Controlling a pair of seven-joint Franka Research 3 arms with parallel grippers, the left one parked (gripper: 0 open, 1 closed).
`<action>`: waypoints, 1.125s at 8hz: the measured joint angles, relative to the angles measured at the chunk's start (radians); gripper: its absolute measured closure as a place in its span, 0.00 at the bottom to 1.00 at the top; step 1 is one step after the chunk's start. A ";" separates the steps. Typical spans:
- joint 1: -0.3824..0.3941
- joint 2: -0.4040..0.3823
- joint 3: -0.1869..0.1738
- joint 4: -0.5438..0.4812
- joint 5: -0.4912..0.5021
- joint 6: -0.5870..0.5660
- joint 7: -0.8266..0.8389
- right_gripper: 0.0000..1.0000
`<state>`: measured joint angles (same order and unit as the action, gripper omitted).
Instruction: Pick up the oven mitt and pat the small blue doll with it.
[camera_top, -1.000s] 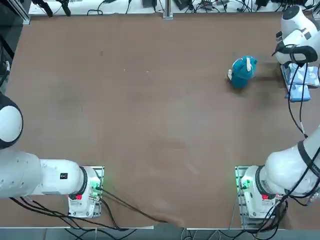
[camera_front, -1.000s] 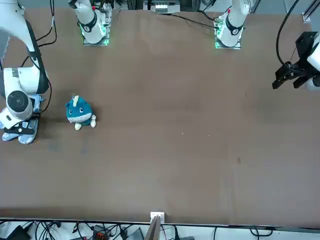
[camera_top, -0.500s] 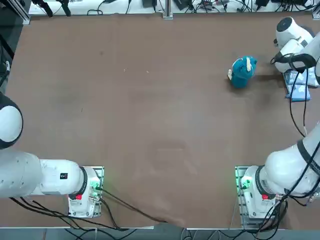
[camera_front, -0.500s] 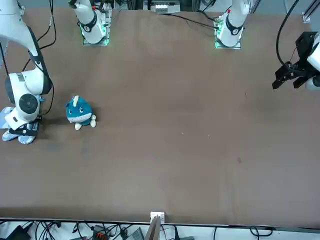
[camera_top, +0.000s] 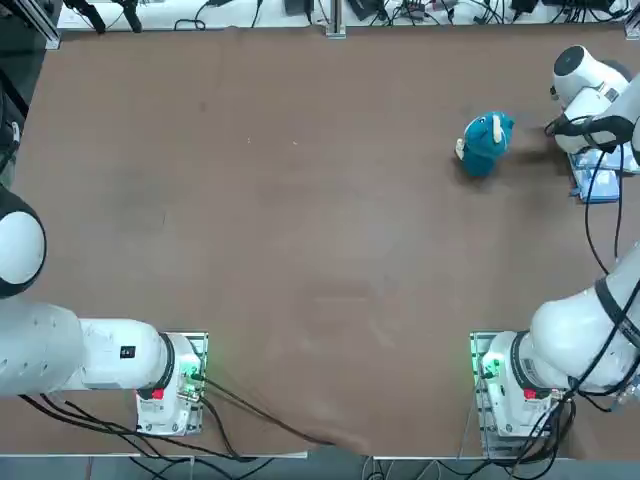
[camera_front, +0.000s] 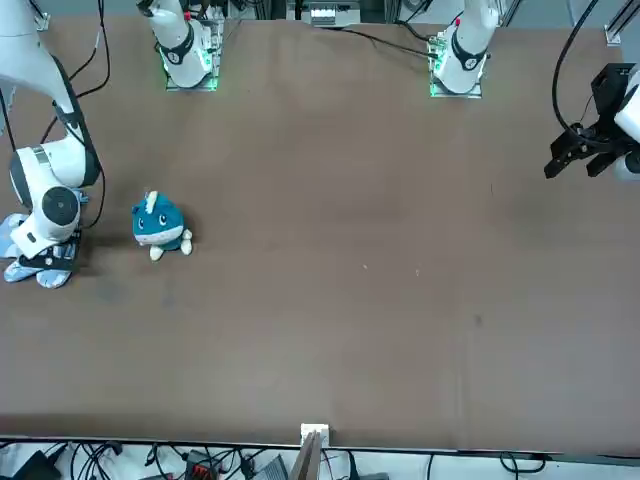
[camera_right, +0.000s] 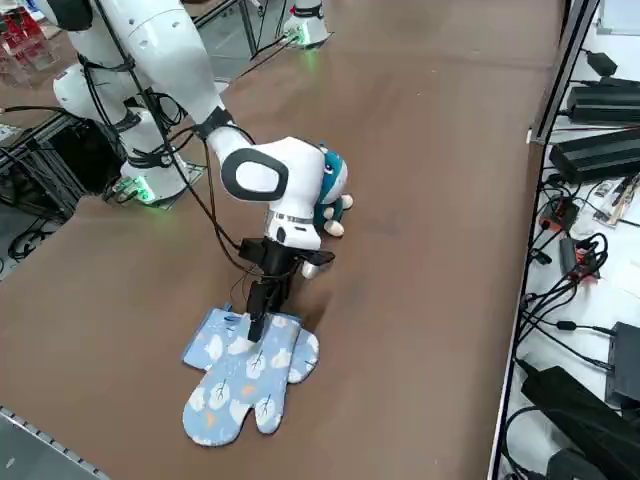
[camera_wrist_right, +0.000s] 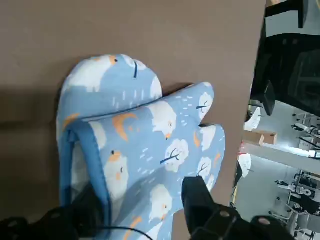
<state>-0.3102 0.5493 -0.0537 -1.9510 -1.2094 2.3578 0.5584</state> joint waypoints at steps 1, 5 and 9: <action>-0.003 0.007 0.000 0.000 -0.014 0.002 0.019 0.22; -0.001 -0.002 0.009 0.008 -0.016 0.000 0.026 0.97; 0.000 -0.129 0.032 0.020 0.107 -0.052 -0.159 0.97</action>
<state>-0.3099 0.4202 -0.0215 -1.9306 -1.1020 2.3057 0.3989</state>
